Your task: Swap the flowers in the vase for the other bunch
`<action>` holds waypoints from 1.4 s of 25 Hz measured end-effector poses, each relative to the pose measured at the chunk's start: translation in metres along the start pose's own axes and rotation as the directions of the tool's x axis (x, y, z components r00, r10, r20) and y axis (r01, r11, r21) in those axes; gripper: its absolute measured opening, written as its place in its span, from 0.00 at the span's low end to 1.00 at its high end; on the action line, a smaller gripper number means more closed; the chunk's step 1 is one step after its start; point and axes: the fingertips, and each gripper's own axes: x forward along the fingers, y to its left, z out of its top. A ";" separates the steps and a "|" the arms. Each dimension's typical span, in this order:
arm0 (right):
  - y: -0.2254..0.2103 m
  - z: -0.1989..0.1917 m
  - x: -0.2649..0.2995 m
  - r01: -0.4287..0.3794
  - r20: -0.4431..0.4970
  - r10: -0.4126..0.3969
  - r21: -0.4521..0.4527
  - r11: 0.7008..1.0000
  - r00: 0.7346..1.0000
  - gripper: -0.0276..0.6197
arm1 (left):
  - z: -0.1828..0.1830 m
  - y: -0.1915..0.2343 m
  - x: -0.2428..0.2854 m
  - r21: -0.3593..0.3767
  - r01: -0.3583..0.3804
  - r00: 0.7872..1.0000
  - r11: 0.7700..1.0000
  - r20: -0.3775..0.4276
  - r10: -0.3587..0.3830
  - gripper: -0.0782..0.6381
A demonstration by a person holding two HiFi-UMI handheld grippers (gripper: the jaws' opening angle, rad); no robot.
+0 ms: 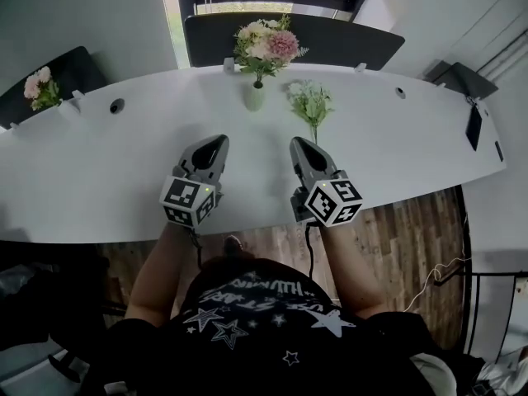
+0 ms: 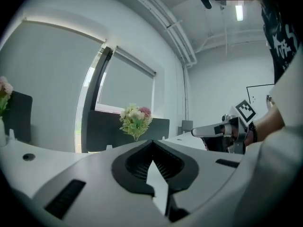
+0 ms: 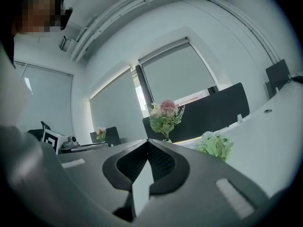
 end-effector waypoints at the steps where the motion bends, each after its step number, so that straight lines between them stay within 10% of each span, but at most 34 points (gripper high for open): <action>1: 0.005 -0.001 -0.009 -0.006 0.001 0.006 -0.004 1.000 1.000 0.05 | 0.002 -0.007 -0.006 0.000 -0.002 1.000 1.000 0.003 0.002 0.12; 18: 0.088 -0.042 -0.166 -0.072 -0.047 0.071 -0.034 0.997 0.996 0.05 | 0.005 -0.144 -0.136 0.012 -0.048 0.999 0.999 0.018 0.048 0.12; 35: 0.131 -0.049 -0.192 0.029 -0.053 -0.035 -0.101 0.994 0.998 0.05 | 0.012 -0.135 -0.175 0.026 0.038 0.999 0.999 0.032 -0.038 0.12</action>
